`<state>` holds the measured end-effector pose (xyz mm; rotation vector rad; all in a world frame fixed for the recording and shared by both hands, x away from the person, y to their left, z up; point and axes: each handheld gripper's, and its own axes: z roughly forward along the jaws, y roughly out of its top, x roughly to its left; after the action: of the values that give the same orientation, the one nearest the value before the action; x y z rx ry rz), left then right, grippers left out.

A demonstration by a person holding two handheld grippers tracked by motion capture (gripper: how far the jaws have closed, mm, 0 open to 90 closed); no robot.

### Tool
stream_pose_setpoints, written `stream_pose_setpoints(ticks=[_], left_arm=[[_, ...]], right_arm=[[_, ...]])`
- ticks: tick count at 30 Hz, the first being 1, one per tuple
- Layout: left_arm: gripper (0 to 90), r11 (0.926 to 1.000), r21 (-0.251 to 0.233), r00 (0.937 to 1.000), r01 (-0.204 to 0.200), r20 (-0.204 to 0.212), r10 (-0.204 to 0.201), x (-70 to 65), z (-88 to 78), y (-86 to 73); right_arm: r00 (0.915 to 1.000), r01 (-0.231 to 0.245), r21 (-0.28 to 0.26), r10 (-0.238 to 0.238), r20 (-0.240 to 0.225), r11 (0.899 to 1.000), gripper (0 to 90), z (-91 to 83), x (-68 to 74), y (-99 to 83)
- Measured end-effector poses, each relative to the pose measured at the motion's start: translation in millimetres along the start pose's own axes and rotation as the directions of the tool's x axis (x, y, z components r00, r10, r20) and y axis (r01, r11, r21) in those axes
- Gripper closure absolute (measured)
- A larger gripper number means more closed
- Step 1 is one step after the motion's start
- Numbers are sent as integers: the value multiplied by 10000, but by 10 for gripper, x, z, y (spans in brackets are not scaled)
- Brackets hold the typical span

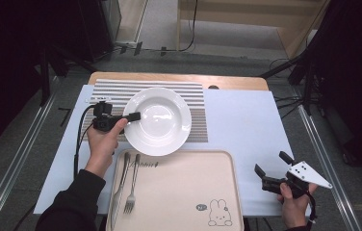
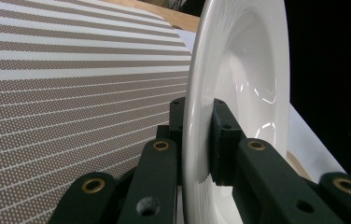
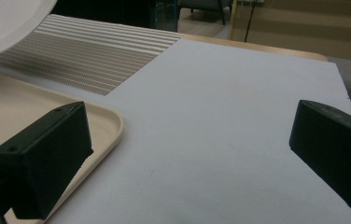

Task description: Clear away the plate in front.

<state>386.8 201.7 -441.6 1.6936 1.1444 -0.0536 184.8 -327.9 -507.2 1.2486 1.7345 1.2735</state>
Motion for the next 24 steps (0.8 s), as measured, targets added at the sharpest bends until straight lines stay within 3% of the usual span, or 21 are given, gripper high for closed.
stream_pose_setpoints(ticks=[24], left_arm=[[818,9995,223,9987,-237,450,227,-191,-28,-220]], right_arm=[[10000,11,-11,-11,-3,10000,0,-3,8,4]])
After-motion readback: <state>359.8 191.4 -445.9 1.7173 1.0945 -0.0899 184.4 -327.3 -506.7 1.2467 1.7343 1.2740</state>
